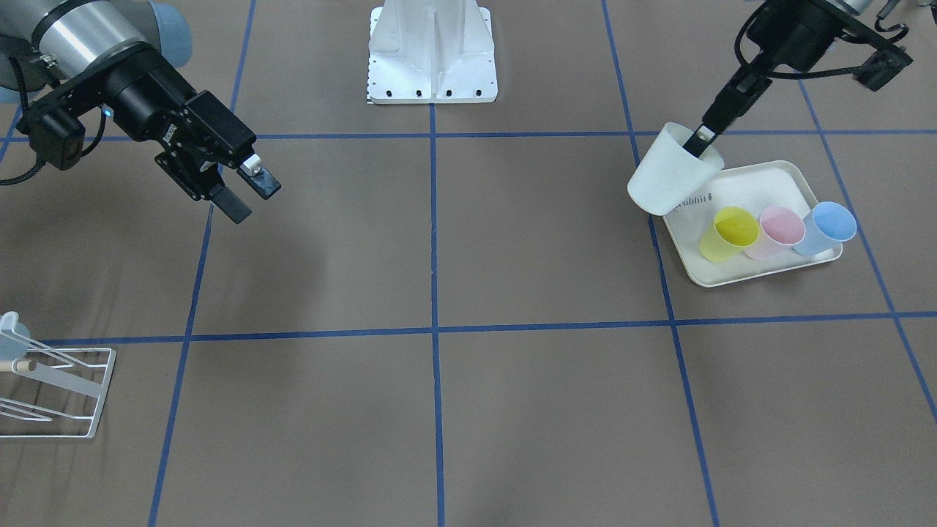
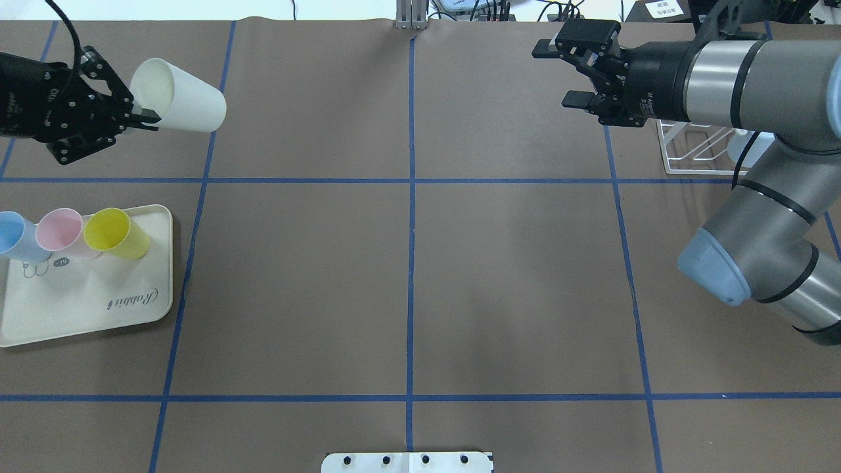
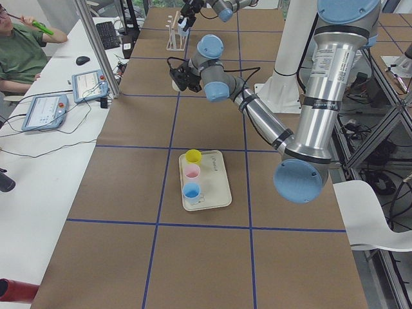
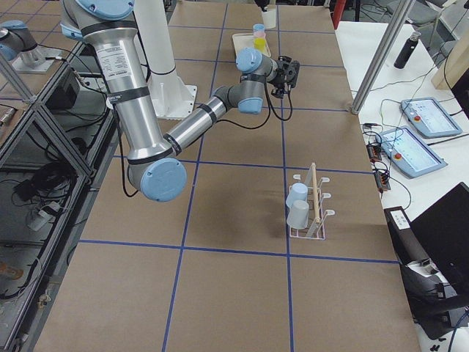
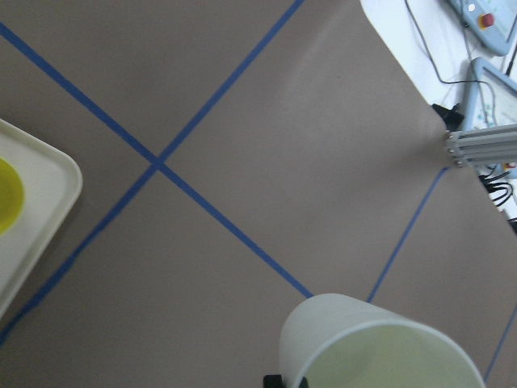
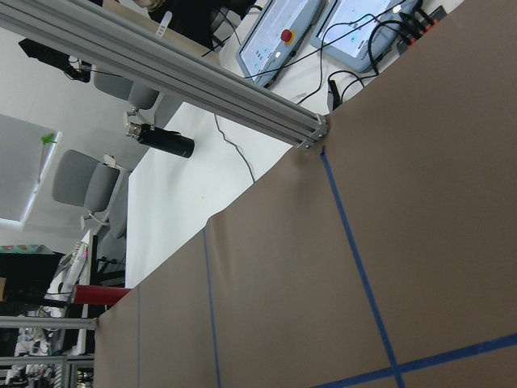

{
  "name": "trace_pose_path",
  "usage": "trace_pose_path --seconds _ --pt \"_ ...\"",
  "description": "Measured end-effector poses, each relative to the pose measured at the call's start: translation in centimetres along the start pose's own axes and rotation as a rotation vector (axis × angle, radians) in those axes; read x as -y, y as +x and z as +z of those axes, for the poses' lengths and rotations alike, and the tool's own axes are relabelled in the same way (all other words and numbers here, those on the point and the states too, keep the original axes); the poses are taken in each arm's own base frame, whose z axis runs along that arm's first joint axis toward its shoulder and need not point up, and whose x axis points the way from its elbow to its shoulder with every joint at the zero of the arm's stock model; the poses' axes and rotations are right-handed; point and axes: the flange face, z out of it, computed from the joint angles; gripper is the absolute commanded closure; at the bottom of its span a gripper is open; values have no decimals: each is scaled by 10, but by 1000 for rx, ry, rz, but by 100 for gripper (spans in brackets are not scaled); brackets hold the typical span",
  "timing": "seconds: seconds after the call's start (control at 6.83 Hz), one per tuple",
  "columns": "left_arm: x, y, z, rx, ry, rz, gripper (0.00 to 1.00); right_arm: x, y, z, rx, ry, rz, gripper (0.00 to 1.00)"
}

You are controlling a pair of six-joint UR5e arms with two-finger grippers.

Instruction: Transfer IKEA cup to right arm and place on rack

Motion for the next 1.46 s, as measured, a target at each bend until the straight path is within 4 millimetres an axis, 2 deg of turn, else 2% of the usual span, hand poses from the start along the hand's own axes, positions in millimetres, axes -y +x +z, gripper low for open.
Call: trace_pose_path --seconds 0.29,0.44,0.59,0.88,1.03,1.17,1.46 --pt "-64 31 36 -171 -30 -123 100 -18 -8 9 81 -2 63 0" --pt "-89 34 56 -272 -59 -175 100 -32 -13 14 133 1 105 0" --pt "-96 29 73 -379 -99 -230 100 -44 -16 17 182 -3 150 0" --pt "-89 8 104 -565 -178 -339 100 -61 -12 27 253 -24 220 0" --pt "-103 -6 121 -619 -203 -375 100 -71 -11 31 271 -33 242 0" --pt "-128 -17 140 -651 -225 -407 100 -79 -14 36 283 -43 261 0" --pt "-163 -19 161 -673 -249 -441 100 -88 -17 51 283 -58 284 0"
